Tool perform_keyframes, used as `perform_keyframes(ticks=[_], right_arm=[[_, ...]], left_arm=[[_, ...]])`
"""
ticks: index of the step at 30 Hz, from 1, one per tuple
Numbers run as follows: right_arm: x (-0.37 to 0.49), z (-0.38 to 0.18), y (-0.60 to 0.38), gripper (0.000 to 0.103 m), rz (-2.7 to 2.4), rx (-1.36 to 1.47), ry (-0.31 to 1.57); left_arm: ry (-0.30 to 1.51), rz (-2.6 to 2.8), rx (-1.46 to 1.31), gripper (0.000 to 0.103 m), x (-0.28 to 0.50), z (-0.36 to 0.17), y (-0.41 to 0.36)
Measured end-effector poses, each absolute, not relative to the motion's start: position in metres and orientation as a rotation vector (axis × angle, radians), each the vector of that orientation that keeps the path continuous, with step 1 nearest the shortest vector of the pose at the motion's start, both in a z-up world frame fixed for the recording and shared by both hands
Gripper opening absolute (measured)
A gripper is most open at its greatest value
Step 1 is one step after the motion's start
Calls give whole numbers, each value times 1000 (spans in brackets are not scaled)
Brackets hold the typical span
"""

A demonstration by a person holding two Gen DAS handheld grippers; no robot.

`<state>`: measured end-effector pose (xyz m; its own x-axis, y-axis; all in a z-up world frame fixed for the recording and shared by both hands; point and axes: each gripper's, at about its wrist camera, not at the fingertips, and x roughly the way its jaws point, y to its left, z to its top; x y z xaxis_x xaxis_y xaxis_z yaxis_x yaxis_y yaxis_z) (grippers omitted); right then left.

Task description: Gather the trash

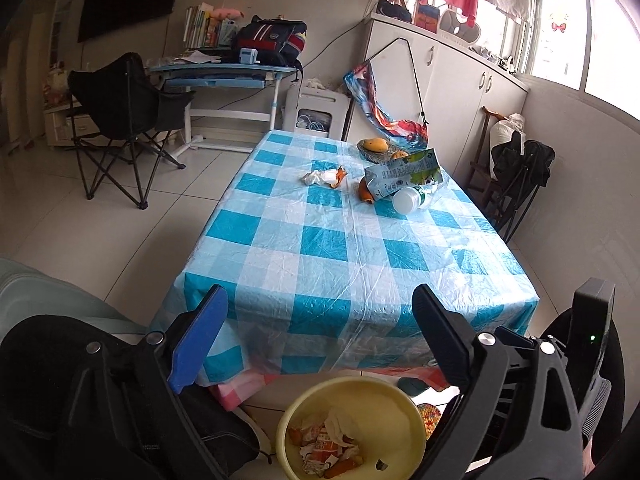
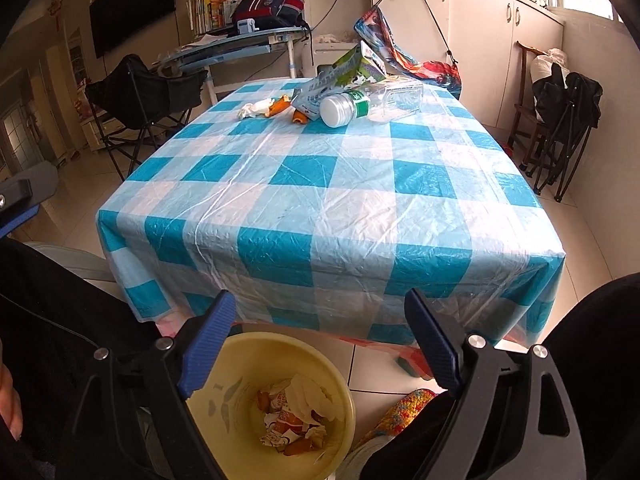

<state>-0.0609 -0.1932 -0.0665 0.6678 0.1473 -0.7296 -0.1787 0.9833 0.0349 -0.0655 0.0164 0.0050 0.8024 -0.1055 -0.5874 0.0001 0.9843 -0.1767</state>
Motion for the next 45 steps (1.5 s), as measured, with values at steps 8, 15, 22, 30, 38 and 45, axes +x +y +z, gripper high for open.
perform_keyframes(ticks=[8,15,22,30,38,45], right_arm=[[-64,-76,-163,86,217,-165,837],[-65,-80,-151,86,226,-219,849],[-65,-85,-143,86,227,-245,868],[-68,-89,-133,86,240,-287,882],[-78,-83,-126,90,263,-292,868],[-73,-95,-116,91,311,-279,910]], left_arm=[[614,-105,-160,93,-67,8,12],[615,-91,-174,93,-65,6,17],[619,-86,-186,95,-65,5,19],[637,-90,-176,96,-62,1,18],[670,-90,-196,96,-56,-3,19],[681,-80,-182,96,-52,-6,19]])
